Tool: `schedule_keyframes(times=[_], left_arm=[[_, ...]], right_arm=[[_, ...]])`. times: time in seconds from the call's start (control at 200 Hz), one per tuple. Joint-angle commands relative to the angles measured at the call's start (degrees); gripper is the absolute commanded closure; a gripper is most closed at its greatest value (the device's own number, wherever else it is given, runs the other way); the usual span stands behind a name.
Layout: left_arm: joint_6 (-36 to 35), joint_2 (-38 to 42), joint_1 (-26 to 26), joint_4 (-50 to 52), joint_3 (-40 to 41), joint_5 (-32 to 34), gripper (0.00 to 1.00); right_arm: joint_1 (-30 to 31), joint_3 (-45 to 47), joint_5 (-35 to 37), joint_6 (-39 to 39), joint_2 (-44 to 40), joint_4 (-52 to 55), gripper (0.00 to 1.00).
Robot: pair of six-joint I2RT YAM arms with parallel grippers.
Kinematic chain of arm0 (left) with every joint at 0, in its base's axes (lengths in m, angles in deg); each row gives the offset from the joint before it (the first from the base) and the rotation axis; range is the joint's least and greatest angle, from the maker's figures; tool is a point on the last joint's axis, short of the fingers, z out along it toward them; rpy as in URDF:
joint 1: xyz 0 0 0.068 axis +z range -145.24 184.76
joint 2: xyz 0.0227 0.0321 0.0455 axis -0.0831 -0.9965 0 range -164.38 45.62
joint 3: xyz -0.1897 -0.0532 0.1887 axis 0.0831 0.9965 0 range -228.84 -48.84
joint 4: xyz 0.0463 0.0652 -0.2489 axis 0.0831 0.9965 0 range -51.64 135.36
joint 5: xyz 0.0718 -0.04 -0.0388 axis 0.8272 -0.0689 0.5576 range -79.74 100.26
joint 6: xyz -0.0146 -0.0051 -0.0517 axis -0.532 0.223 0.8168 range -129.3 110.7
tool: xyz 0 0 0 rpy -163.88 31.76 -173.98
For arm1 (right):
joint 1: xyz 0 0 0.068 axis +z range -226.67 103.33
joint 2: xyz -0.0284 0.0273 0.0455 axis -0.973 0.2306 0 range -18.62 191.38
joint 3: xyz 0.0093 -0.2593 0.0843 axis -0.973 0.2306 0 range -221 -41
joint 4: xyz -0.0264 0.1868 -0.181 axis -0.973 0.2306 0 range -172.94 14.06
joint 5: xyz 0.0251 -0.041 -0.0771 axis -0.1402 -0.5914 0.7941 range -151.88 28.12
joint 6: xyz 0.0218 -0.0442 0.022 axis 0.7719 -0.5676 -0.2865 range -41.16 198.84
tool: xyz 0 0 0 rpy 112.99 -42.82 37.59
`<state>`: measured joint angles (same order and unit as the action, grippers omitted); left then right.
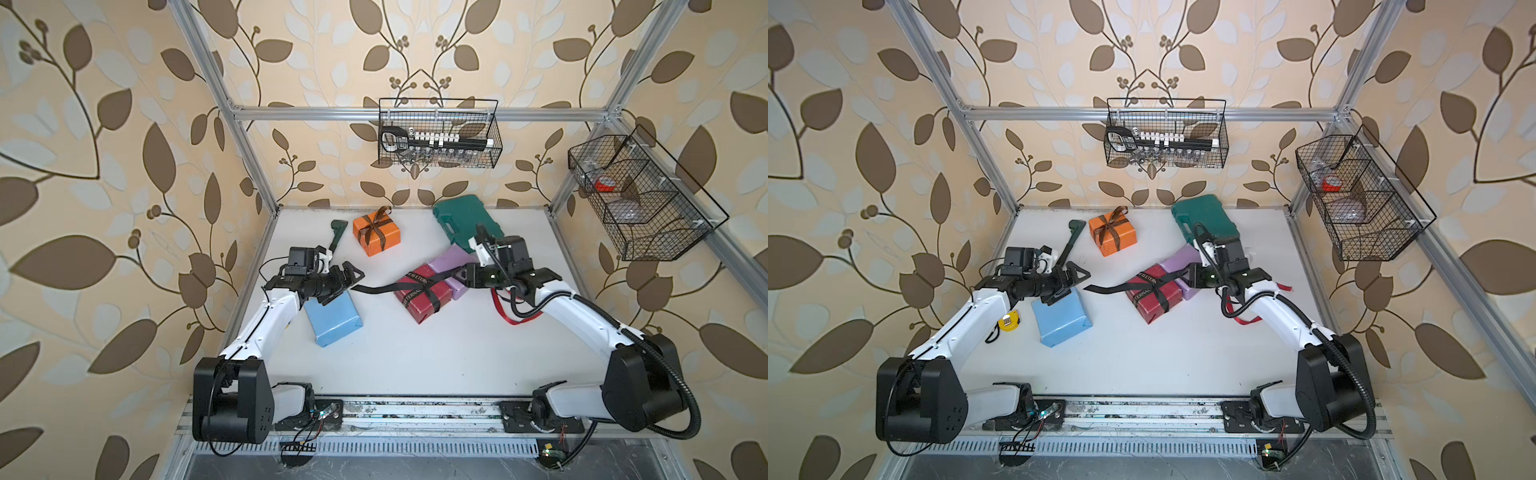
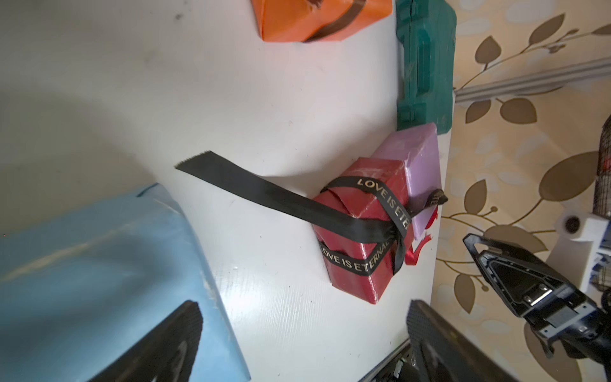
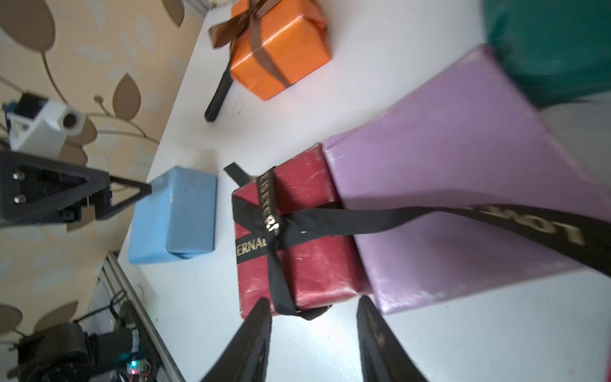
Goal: Untie the ribbon bows on the gift boxes
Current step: Untie the ribbon from the gift box.
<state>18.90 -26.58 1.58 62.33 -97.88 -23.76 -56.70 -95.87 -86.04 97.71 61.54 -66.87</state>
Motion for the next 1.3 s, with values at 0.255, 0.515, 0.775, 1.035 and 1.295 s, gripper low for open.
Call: schedule_keyframes(times=[0.255,0.515,0.775,1.035,1.295], left_arm=[[-6.3,-13.2,-15.5,3.3,-16.2,8.1,0.19],[-7.4,-19.0,-17.5,3.9,-20.0,8.9,0.21],[-10.3,-23.7,-19.2,6.7,-22.6,13.4,0.21],[-12.0,-30.6,-20.4,8.9,-28.4,13.7,0.21],[-12.5,-33.4,-20.7,9.1,-28.6,14.0,0.21]], right_arm=[[13.6,-9.6,9.0,-9.4,12.3,6.6,0.60],[14.2,-11.2,15.4,-11.2,14.7,7.4,0.59],[14.2,-9.0,17.3,-11.5,13.9,5.9,0.58],[13.9,-9.6,13.2,-11.7,17.0,6.1,0.68],[10.0,-7.9,2.2,-8.9,18.1,3.7,0.85]])
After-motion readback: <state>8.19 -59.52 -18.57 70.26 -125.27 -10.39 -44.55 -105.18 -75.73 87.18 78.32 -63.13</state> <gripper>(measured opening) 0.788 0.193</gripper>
